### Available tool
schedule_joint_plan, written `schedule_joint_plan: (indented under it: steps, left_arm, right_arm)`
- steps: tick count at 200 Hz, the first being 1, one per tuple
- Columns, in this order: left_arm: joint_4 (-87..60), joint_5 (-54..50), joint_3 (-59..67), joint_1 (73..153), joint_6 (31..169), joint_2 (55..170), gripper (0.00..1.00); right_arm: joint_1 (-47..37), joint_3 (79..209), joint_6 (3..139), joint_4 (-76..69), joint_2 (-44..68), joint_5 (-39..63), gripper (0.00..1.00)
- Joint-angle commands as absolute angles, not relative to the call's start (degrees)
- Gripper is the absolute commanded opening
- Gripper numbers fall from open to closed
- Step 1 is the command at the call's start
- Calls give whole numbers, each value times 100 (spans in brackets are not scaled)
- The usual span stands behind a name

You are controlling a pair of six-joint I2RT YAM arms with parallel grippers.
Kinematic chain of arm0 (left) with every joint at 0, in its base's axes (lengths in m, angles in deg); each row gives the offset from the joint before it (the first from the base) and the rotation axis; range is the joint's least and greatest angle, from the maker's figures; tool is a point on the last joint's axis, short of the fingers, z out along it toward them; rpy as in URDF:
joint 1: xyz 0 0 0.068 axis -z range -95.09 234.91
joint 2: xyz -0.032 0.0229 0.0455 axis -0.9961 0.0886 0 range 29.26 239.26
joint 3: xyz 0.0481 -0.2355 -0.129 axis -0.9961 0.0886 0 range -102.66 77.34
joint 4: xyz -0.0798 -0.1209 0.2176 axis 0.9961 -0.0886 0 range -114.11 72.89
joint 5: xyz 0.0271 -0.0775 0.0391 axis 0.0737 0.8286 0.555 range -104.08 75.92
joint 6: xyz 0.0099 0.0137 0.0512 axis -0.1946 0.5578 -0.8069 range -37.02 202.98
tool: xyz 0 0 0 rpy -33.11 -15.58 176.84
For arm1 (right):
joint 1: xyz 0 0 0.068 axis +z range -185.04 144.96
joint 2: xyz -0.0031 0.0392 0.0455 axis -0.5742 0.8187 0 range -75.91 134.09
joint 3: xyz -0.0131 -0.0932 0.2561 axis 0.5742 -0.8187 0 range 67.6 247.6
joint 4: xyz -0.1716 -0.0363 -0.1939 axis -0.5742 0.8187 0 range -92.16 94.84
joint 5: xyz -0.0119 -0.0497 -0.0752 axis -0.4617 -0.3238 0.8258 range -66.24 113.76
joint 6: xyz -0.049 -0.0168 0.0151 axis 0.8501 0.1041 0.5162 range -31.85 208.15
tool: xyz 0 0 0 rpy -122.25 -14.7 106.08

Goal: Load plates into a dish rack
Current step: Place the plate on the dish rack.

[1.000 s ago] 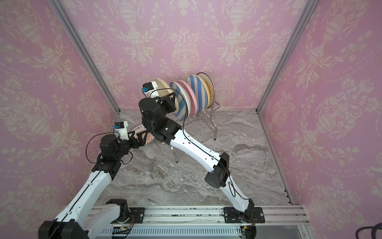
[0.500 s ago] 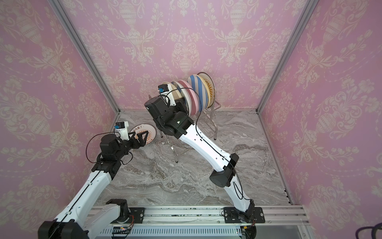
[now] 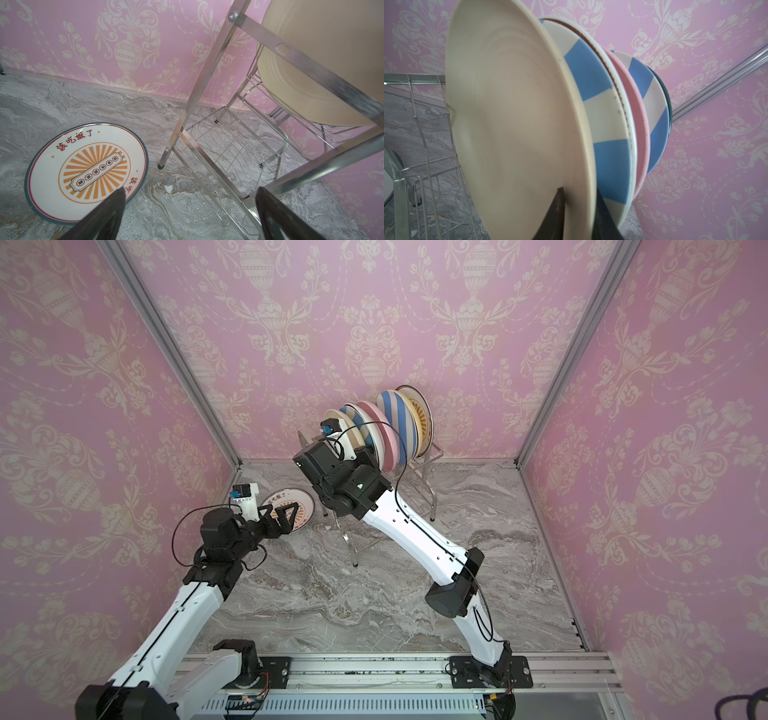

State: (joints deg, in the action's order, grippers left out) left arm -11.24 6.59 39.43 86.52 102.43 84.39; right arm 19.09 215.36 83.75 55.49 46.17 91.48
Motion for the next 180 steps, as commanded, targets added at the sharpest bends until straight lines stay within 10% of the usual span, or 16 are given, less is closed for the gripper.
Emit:
schedule_joint_plan:
  steps: [1,180]
  left_arm:
    - [-1271,762,3717,8606,10333,8383,99]
    - [-2205,-85,2906,8606,9926,8777,99]
  right_arm:
    - [1936,21621,8483,5549,4566,9167,28]
    - [2178,21508,8649,5311,3881,8768,75]
